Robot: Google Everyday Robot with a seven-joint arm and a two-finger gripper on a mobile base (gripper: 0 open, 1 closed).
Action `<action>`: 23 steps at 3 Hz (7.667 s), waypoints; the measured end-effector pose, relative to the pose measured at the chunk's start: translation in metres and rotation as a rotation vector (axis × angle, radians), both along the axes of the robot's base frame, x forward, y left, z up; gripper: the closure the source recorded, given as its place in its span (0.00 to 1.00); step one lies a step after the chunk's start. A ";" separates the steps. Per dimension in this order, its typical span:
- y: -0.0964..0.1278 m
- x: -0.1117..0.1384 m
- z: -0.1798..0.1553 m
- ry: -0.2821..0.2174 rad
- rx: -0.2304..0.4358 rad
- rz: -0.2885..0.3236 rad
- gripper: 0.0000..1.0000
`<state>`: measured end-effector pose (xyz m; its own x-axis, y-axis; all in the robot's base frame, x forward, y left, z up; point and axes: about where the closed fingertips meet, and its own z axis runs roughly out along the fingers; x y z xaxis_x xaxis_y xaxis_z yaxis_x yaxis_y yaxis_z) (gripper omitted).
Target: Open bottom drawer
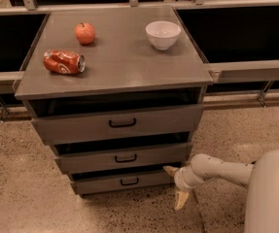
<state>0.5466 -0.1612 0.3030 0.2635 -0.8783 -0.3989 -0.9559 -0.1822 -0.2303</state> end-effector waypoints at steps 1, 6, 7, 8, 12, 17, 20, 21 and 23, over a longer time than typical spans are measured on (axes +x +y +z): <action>-0.015 0.015 -0.035 -0.012 -0.085 0.032 0.00; -0.042 0.097 -0.137 -0.105 -0.110 0.007 0.23; -0.036 0.095 -0.139 -0.096 -0.117 0.012 0.23; -0.039 0.076 -0.125 -0.103 -0.114 0.004 0.45; -0.033 0.032 -0.119 -0.071 -0.031 0.008 0.00; 0.000 -0.030 -0.120 0.022 -0.013 0.053 0.49; 0.000 -0.029 -0.116 0.022 -0.013 0.053 0.00; 0.002 -0.036 -0.126 0.054 0.016 0.045 0.00; 0.011 -0.088 -0.130 0.169 0.034 0.071 0.50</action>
Offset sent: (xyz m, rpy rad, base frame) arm 0.0592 -0.0535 -0.0901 -0.1813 -0.0898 0.0421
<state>0.4585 -0.1506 0.1733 0.2511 -0.8451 -0.4720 -0.9665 -0.2453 -0.0751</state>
